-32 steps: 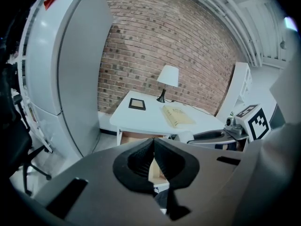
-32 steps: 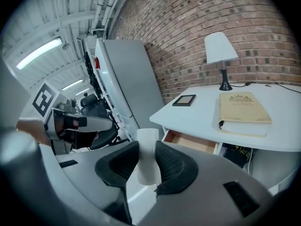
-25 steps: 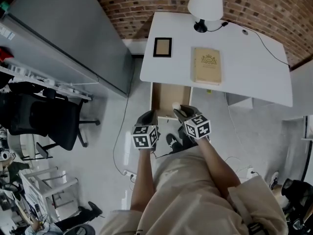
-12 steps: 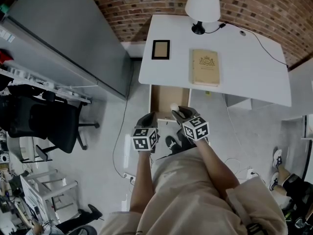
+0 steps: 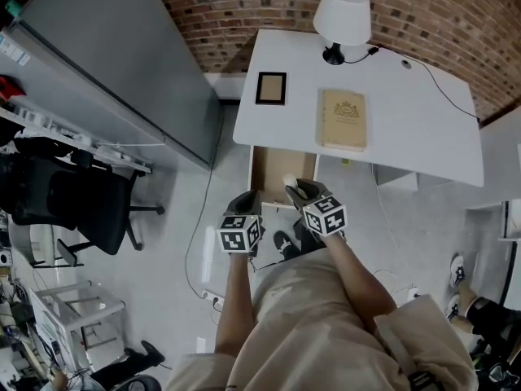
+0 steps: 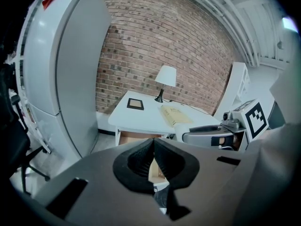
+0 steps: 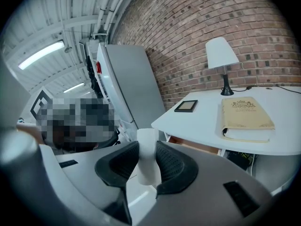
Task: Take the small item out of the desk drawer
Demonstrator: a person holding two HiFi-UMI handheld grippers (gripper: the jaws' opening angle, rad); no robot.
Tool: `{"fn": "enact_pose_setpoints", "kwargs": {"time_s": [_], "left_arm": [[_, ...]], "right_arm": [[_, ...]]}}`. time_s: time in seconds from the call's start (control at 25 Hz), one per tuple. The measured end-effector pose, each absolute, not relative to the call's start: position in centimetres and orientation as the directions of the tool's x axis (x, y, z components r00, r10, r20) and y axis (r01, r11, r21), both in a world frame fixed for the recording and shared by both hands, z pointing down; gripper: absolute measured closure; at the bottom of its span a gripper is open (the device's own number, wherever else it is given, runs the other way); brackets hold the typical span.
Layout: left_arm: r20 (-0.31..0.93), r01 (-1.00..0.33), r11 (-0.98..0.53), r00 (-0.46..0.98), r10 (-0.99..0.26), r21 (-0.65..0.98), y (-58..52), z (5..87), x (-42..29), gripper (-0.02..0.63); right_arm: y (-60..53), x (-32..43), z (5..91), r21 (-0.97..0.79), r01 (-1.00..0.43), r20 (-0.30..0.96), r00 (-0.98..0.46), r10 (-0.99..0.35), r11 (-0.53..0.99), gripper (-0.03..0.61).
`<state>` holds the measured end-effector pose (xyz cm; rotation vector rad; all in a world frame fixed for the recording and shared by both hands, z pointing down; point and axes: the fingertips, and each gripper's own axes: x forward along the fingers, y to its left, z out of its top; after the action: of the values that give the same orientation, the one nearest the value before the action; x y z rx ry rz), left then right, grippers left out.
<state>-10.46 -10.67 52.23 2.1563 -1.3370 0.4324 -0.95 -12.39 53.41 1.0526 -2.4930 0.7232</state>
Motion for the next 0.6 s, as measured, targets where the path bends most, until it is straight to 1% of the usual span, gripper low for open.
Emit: {"fn": "enact_pose_setpoints", "kwargs": {"time_s": [0.6], "left_arm": [[0.540, -0.891, -0.333, 0.452, -0.710, 0.308, -11.28, 52.52, -10.09, 0.597]], "right_arm": [[-13.34, -0.41, 53.53, -0.329, -0.736, 0.482, -0.670, -0.564, 0.592, 0.439]]}}
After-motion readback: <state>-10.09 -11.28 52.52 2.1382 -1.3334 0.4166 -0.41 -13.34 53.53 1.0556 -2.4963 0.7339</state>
